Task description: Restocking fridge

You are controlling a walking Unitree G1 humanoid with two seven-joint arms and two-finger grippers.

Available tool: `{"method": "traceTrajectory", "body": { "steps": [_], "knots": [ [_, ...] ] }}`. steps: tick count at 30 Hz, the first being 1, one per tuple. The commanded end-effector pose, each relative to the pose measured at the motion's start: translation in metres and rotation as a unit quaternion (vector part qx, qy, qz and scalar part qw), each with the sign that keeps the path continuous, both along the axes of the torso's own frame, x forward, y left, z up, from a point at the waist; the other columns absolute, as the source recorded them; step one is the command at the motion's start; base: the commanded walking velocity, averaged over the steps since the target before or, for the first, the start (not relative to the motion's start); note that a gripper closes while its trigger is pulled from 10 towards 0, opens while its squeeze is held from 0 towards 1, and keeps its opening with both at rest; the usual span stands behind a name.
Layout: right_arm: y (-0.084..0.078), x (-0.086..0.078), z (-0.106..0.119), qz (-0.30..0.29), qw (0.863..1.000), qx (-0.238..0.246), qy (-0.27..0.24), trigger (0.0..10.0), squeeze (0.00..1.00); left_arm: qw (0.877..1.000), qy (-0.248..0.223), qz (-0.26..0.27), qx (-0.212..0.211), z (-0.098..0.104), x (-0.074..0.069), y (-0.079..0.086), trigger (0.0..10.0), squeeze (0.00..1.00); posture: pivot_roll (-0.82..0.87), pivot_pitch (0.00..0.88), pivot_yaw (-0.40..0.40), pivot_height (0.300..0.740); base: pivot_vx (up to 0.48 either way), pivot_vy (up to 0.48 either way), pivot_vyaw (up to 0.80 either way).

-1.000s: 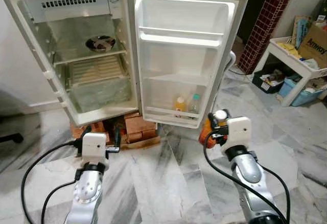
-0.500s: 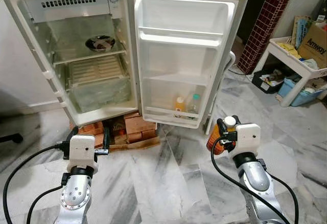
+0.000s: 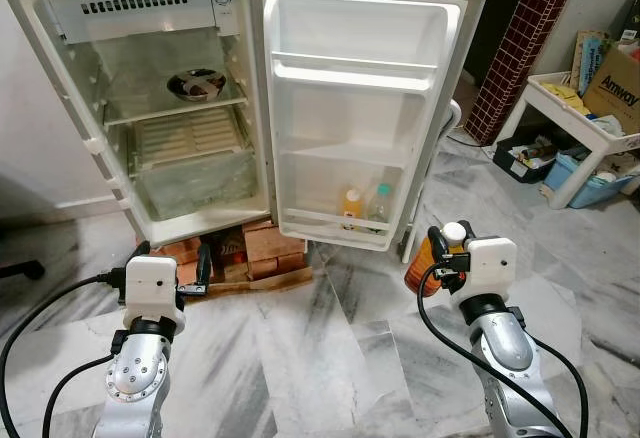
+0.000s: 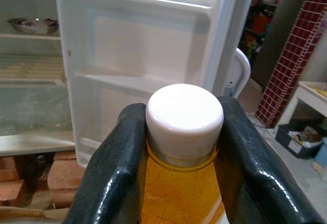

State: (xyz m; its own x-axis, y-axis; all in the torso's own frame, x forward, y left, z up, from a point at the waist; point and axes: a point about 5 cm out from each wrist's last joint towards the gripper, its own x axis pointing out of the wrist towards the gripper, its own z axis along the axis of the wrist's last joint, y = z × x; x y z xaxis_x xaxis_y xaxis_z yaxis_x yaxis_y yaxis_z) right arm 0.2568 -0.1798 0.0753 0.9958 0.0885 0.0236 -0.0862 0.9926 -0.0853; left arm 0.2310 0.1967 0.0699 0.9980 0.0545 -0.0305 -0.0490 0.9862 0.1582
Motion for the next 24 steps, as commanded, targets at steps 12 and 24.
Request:
{"method": "traceTrajectory", "body": {
  "steps": [12,24],
  "knots": [
    [0.008,0.007,0.010,0.033,0.999,0.012,-0.017,10.0,0.00,1.000,0.009,-0.002,-0.002,-0.002,0.000,0.001,10.0,0.00,0.05,0.000,-0.040,0.740,0.305,0.000,0.18],
    [0.015,0.008,0.011,0.062,0.998,0.013,-0.020,10.0,0.00,1.000,0.010,-0.006,-0.004,-0.003,0.003,-0.003,10.0,0.00,0.05,0.000,-0.037,0.740,0.327,0.000,0.17]
  ]
}}
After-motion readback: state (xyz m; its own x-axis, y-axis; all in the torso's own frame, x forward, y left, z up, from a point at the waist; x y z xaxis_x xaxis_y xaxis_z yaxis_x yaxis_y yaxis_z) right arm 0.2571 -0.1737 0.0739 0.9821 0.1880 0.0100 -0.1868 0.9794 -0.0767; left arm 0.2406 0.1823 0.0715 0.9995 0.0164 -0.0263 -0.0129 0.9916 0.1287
